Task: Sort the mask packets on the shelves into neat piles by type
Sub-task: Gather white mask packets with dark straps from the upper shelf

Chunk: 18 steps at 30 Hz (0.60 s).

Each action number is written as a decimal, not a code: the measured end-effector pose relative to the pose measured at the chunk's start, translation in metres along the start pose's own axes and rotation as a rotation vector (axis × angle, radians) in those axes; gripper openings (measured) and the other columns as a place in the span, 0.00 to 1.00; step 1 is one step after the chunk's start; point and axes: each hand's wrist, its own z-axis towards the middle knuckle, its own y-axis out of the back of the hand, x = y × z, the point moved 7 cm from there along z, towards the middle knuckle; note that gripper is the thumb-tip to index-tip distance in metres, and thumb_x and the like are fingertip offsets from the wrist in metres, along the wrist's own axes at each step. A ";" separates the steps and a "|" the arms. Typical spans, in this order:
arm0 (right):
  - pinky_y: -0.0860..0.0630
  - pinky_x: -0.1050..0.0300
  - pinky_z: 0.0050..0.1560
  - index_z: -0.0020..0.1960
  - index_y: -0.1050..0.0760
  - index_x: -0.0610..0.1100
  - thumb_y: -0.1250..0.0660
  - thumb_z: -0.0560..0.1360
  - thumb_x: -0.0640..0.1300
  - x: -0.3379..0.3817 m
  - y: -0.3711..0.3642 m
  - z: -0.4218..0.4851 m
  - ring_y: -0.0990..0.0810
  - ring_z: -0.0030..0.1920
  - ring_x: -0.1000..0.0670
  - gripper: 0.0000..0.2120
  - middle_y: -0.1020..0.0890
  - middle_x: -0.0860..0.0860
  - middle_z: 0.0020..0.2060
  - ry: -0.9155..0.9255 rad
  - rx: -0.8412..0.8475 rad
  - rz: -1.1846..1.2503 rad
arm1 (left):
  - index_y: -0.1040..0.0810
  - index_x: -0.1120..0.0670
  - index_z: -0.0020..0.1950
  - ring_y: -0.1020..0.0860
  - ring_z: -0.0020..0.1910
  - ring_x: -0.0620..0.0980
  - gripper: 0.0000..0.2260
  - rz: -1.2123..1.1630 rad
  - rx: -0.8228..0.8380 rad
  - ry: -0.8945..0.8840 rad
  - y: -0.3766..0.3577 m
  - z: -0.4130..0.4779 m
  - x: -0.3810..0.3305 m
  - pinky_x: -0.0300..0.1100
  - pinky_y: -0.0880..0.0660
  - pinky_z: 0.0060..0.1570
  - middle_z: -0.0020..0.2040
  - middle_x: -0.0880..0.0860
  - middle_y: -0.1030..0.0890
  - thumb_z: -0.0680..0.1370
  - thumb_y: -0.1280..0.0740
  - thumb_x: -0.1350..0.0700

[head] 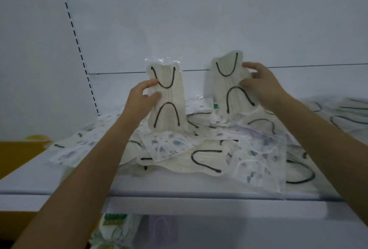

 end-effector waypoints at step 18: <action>0.32 0.51 0.63 0.73 0.43 0.46 0.31 0.72 0.44 -0.022 -0.100 -0.022 0.30 0.64 0.42 0.34 0.27 0.44 0.64 -0.045 0.409 -0.973 | 0.29 0.54 0.68 0.28 0.64 0.52 0.21 0.147 -0.168 0.071 0.076 0.008 0.028 0.46 0.30 0.65 0.67 0.54 0.30 0.75 0.40 0.67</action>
